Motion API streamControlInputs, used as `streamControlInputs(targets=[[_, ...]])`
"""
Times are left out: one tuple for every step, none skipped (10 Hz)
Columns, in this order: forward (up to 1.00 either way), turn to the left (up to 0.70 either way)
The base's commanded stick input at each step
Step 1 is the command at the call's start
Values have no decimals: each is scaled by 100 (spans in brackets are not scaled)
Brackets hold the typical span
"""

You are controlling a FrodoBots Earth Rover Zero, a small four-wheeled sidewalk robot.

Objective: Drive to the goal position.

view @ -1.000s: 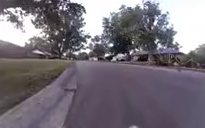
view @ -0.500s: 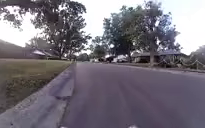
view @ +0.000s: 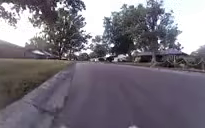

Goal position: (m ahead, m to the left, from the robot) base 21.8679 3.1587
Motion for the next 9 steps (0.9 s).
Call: streamControlInputs(targets=[[100,40],[100,21],[100,5],[100,0],[100,0],[100,0],[100,0],[100,0],[100,0]])
